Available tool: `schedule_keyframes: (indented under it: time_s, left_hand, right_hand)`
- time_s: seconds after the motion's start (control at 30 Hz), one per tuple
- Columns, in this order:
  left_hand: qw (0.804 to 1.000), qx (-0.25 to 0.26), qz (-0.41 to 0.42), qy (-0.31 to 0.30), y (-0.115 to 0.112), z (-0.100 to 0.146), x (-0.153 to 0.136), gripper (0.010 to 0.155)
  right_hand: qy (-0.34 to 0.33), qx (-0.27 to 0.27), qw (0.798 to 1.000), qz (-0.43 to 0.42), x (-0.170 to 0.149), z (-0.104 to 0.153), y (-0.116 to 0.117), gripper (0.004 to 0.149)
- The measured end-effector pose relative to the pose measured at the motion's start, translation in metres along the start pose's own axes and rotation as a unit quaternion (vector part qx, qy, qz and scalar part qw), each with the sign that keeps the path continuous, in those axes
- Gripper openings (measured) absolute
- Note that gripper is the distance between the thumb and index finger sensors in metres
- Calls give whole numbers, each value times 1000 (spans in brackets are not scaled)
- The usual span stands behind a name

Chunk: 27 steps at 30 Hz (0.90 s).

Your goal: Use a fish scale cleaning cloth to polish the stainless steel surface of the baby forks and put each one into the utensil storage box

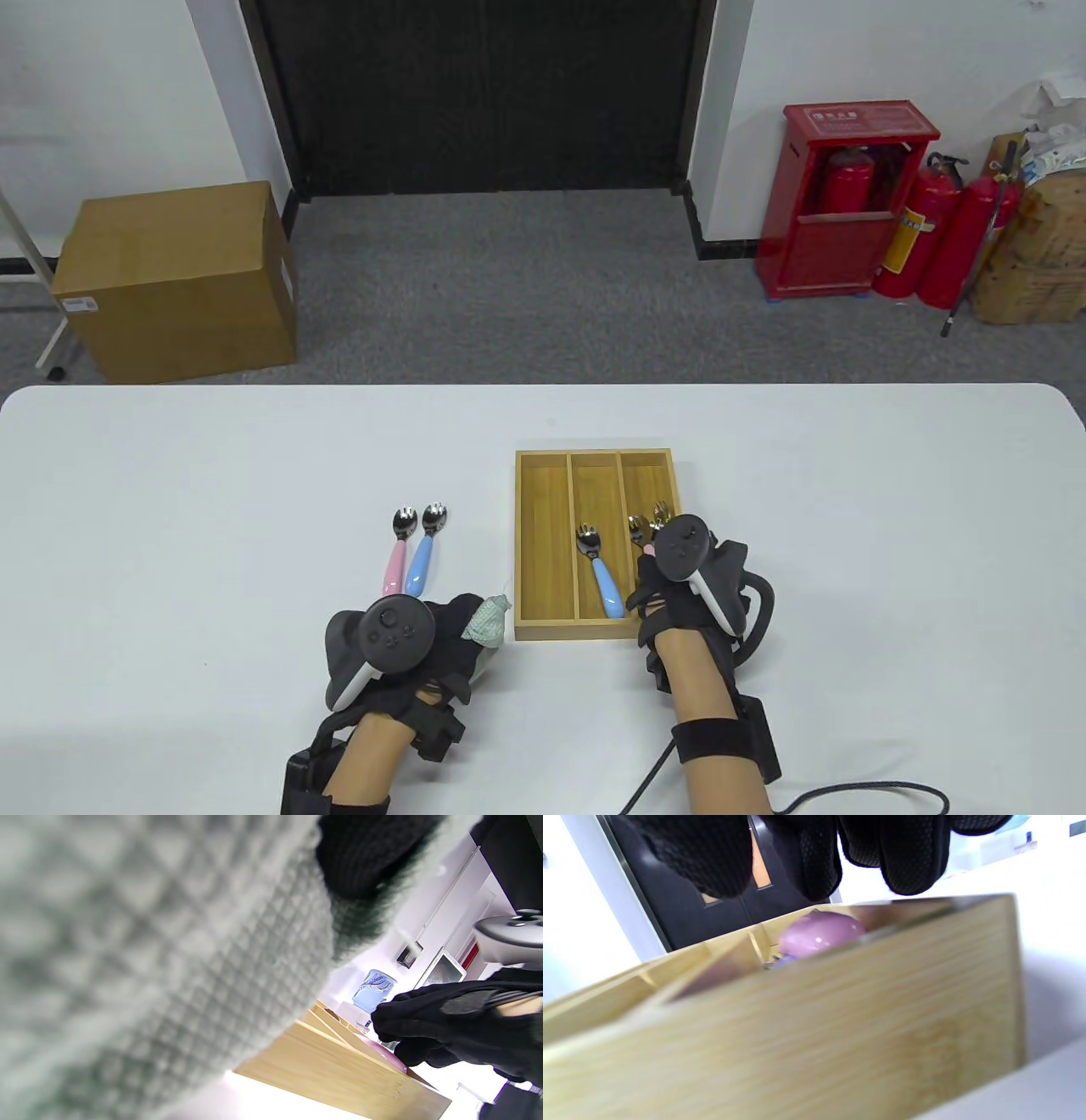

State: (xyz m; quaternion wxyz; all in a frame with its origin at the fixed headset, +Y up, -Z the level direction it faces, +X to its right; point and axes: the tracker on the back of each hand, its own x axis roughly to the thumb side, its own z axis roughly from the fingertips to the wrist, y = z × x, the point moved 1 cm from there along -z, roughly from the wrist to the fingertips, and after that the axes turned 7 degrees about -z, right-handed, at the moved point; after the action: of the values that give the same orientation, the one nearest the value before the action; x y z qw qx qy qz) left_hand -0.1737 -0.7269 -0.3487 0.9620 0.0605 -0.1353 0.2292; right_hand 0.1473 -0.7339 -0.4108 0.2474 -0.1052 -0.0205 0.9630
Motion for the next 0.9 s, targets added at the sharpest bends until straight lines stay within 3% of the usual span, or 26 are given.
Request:
schedule_keyframes:
  time_s: [0.23,0.4,0.5,0.67,0.73,0.8,0.9]
  left_hand:
    - [1000,-4,11,7,-3,2,-1,51]
    - [998,-25,45,26,-14,1,-4,57]
    - [997,-25,62,35,-14,2,-4,59]
    - [995,-31,92,31,-15,3,-4,63]
    - [990,-47,129,25,-19,3,-2,65]
    - [984,-69,162,13,-22,4,4,69]
    - [978,-92,186,-8,-28,3,14,75]
  right_hand:
    - [-84,49,990,-103,28,36,-7,51]
    - [-135,163,946,-245,45,67,21,53]
    - [-182,223,919,-271,57,75,31,58]
    - [-241,239,909,-241,70,84,44,73]
    - [-260,214,918,-210,74,86,46,77]
    - [-284,165,925,-191,78,88,44,73]
    - [-310,56,922,-224,77,90,32,46]
